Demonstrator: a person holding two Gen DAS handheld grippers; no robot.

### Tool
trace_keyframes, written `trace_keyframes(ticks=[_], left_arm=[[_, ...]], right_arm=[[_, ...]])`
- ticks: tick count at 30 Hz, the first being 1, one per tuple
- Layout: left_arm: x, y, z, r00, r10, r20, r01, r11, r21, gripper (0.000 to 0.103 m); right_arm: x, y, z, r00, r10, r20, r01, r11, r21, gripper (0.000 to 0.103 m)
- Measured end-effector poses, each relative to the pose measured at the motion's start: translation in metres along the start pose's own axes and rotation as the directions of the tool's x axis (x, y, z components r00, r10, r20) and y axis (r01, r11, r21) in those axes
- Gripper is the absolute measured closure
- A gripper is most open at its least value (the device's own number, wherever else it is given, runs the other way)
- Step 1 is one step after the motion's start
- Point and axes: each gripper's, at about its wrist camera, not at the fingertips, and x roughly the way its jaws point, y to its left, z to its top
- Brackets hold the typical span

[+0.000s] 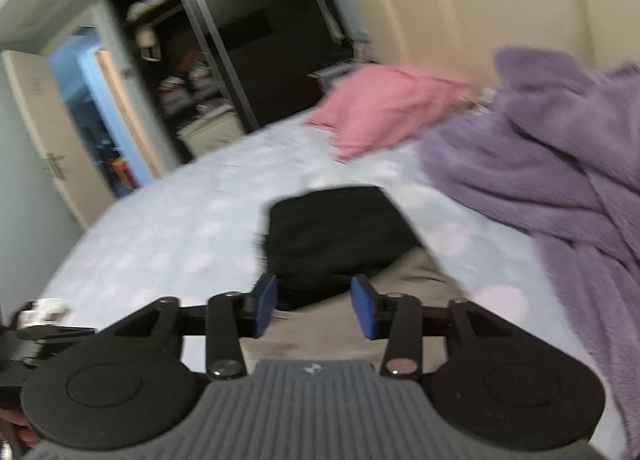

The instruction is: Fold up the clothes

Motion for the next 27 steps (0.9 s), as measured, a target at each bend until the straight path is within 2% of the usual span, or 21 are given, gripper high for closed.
trace_keyframes(ticks=[2, 7, 10, 11, 14, 16, 17, 18, 21, 22, 27], left_arm=[[-0.027, -0.003, 0.003, 0.999, 0.011, 0.033, -0.012, 1.000, 0.006, 0.078], [-0.103, -0.005, 0.005, 0.994, 0.033, 0.108, -0.034, 0.999, 0.004, 0.064], [-0.148, -0.002, -0.003, 0.981, 0.124, 0.149, -0.127, 0.992, 0.007, 0.059], [-0.163, -0.001, -0.006, 0.975, 0.154, 0.162, -0.158, 0.987, 0.008, 0.054], [-0.207, 0.006, -0.019, 0.946, 0.257, 0.200, -0.260, 0.966, -0.013, 0.043], [-0.235, 0.011, -0.031, 0.913, 0.345, 0.217, -0.347, 0.937, -0.032, 0.036], [-0.247, 0.013, -0.038, 0.891, 0.394, 0.225, -0.397, 0.917, -0.033, 0.033], [-0.256, 0.014, -0.045, 0.865, 0.444, 0.234, -0.449, 0.893, -0.035, 0.029], [-0.285, 0.018, -0.067, 0.771, 0.581, 0.260, -0.590, 0.806, -0.054, 0.028], [-0.294, 0.021, -0.073, 0.748, 0.610, 0.260, -0.616, 0.785, -0.071, 0.028], [-0.323, 0.035, -0.104, 0.675, 0.712, 0.196, -0.689, 0.702, -0.179, 0.027]], right_arm=[[-0.013, 0.034, 0.007, 0.999, 0.045, 0.019, -0.044, 0.999, -0.022, 0.037], [-0.037, 0.115, 0.009, 0.982, 0.184, 0.039, -0.180, 0.981, -0.078, 0.030], [-0.050, 0.158, 0.003, 0.968, 0.242, 0.066, -0.236, 0.968, -0.083, 0.026], [-0.053, 0.170, -0.001, 0.964, 0.254, 0.076, -0.248, 0.965, -0.081, 0.019], [-0.061, 0.208, -0.022, 0.949, 0.298, 0.105, -0.288, 0.952, -0.098, 0.012], [-0.064, 0.233, -0.039, 0.950, 0.295, 0.106, -0.283, 0.952, -0.118, 0.011], [-0.066, 0.245, -0.048, 0.950, 0.294, 0.106, -0.281, 0.952, -0.121, 0.010], [-0.067, 0.256, -0.058, 0.948, 0.301, 0.104, -0.288, 0.950, -0.121, 0.009], [-0.066, 0.288, -0.085, 0.950, 0.298, 0.089, -0.287, 0.950, -0.120, 0.007], [-0.066, 0.298, -0.096, 0.952, 0.292, 0.088, -0.281, 0.952, -0.123, 0.006], [-0.057, 0.336, -0.148, 0.961, 0.270, 0.069, -0.255, 0.951, -0.175, 0.003]])
